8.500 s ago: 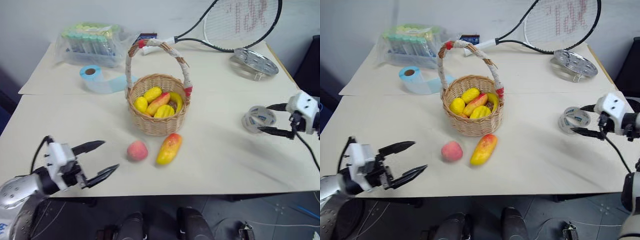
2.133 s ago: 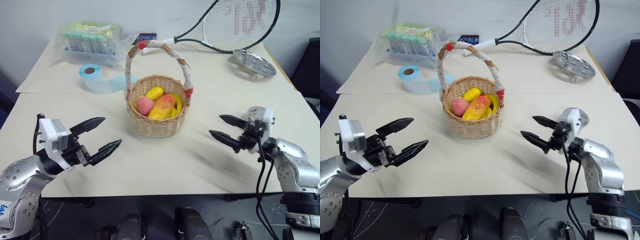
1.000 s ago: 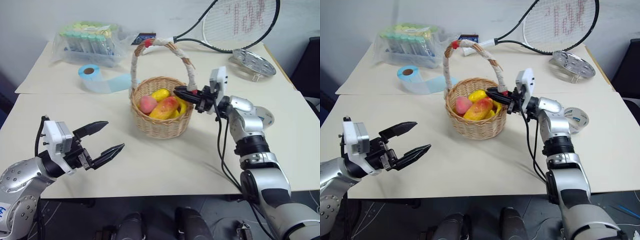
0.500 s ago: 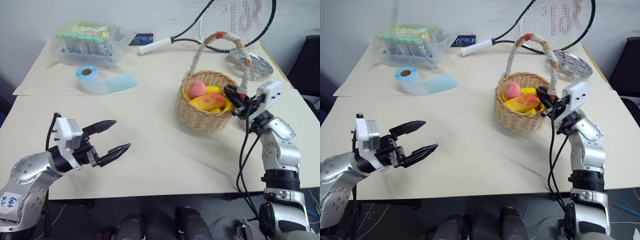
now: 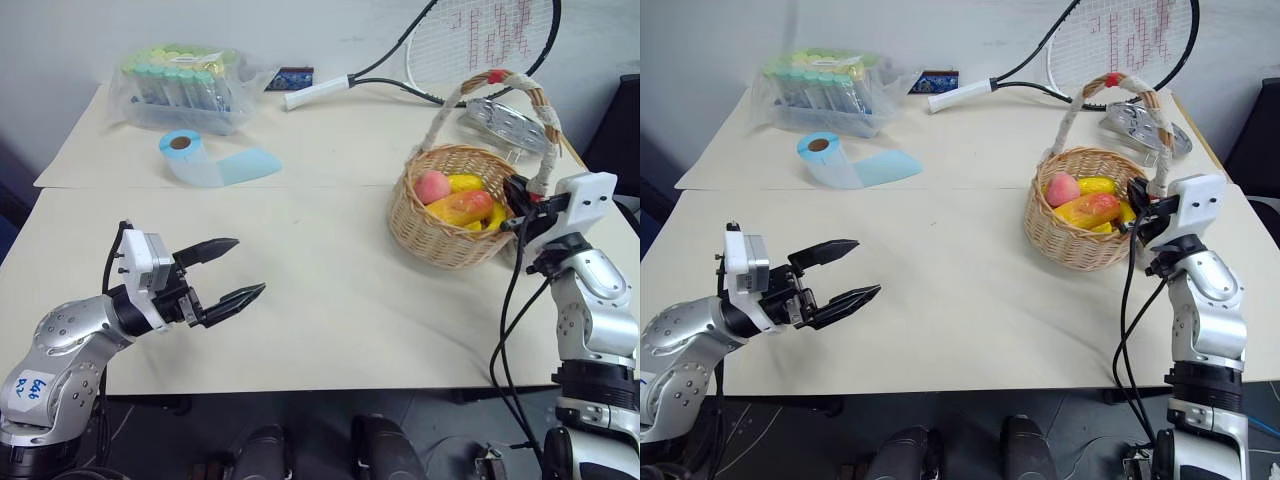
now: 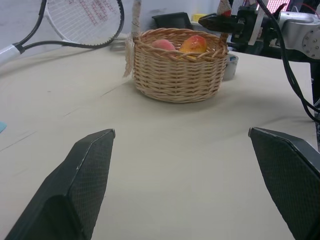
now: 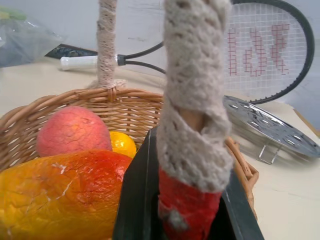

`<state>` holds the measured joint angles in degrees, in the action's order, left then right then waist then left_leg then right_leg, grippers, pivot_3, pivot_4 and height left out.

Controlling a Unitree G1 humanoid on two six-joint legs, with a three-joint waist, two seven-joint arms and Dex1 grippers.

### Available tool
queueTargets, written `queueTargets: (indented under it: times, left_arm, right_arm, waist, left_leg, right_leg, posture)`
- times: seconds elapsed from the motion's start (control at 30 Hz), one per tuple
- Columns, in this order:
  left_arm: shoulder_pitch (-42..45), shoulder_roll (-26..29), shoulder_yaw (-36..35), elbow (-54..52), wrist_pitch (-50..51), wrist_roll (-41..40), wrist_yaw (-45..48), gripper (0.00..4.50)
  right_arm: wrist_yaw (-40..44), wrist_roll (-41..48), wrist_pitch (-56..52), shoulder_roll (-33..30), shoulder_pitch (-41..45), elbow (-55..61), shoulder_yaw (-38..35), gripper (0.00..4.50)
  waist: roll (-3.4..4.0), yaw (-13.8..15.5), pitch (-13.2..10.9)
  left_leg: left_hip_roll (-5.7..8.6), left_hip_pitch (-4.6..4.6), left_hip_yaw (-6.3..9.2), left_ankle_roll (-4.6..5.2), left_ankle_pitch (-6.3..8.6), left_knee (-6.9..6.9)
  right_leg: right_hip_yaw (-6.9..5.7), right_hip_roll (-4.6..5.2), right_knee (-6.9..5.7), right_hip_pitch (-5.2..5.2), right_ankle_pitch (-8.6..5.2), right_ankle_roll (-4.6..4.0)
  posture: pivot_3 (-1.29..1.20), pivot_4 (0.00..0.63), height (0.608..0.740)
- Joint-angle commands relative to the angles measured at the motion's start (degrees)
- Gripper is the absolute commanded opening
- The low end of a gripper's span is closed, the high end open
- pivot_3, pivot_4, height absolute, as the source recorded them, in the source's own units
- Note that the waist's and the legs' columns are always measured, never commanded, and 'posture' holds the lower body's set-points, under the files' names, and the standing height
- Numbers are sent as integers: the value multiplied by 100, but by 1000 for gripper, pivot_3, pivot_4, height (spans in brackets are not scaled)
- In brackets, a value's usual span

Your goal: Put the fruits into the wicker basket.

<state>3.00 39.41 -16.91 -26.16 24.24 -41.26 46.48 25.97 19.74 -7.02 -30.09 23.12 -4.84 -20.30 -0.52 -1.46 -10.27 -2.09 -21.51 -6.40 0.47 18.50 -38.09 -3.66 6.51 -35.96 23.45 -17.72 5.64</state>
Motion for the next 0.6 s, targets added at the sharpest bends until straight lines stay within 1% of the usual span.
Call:
queueTargets:
  times: [0.03, 0.07, 0.1, 0.13, 0.17, 0.2, 0.27, 0.37, 0.47, 0.5, 0.6]
  left_arm:
    - [96, 5, 12, 8, -87, 10, 82, 4500]
    - [117, 0, 26, 27, -87, 18, 89, 4500]
    - [141, 0, 33, 44, -83, 21, 100, 4500]
    - [171, 4, 36, 63, -72, 15, 116, 4500]
    - [190, 7, 37, 75, -64, 12, 129, 4500]
    - [203, 14, 38, 92, -61, 10, 148, 4500]
    - [213, 53, 62, 128, -59, 13, 233, 4500]
    - [245, 56, 88, 249, -108, 74, 313, 4500]
    - [236, 54, 91, 336, -143, 137, 399, 4500]
    - [216, 77, 89, 350, -139, 163, 430, 4500]
    - [139, 92, 65, 359, -215, 256, 473, 4500]
  right_arm:
    - [-190, 280, -352, 94, -72, 510, -123, 48]
    - [-219, 256, -379, 111, -104, 562, -87, 48]
    - [-188, 283, -426, 106, -125, 585, -73, 704]
    - [-106, 354, -416, 101, -144, 584, -103, 950]
    - [-45, 413, -410, 98, -156, 586, -130, 1324]
    - [70, 496, -386, 59, -179, 584, -185, 1547]
    - [290, 660, -400, -81, -256, 610, -320, 2242]
    - [652, 906, -525, -362, -485, 660, -489, 3280]
    - [1182, 1081, -524, -714, -812, 779, -641, 4257]
    - [1408, 1127, -498, -858, -960, 804, -708, 4486]
    - [2078, 1302, -208, -1135, -1341, 756, -991, 4486]
  waist:
    - [0, -5, 0]
    - [0, -7, 0]
    - [0, -8, 0]
    - [0, -9, 0]
    - [0, -9, 0]
    - [0, -9, 0]
    - [0, -9, 0]
    - [0, 14, 0]
    - [0, 13, 0]
    - [0, 9, 0]
    - [0, 10, 0]
  left_leg:
    - [0, 0, 0, 0, 0, 0]
    - [-2, 0, 0, 0, 0, 0]
    - [-4, 0, 0, -1, 0, 0]
    - [-4, 0, 0, -1, 0, 0]
    - [-4, 1, -1, -1, 0, 0]
    - [-3, 0, -1, -1, 0, 0]
    - [-4, 1, -2, -1, 0, 1]
    - [-1, 0, -1, 2, 1, 0]
    - [1, 0, -2, 6, 3, 0]
    - [1, 1, -2, 6, 3, 0]
    - [0, 2, -2, 7, 3, 1]
  right_leg:
    - [0, 0, 0, 0, 0, 0]
    - [0, -1, -1, 0, 0, 0]
    - [1, -2, -2, 0, 0, 0]
    - [0, -3, -1, 0, 0, 0]
    - [0, -4, -1, 0, 0, 0]
    - [0, -4, -1, 0, 0, 0]
    - [0, -6, -1, 1, 0, 0]
    - [-1, -6, 0, 0, 0, 0]
    - [-1, -6, 1, -2, 1, 2]
    - [-1, -6, 3, -2, 1, 2]
    - [-1, -6, 7, -1, 1, 3]
  posture:
    - [0, 150, 740]
    - [0, 150, 740]
    - [0, 150, 740]
    - [0, 150, 740]
    - [0, 150, 740]
    - [0, 150, 740]
    - [0, 150, 740]
    - [0, 150, 740]
    - [0, 150, 740]
    - [0, 150, 740]
    - [0, 150, 740]
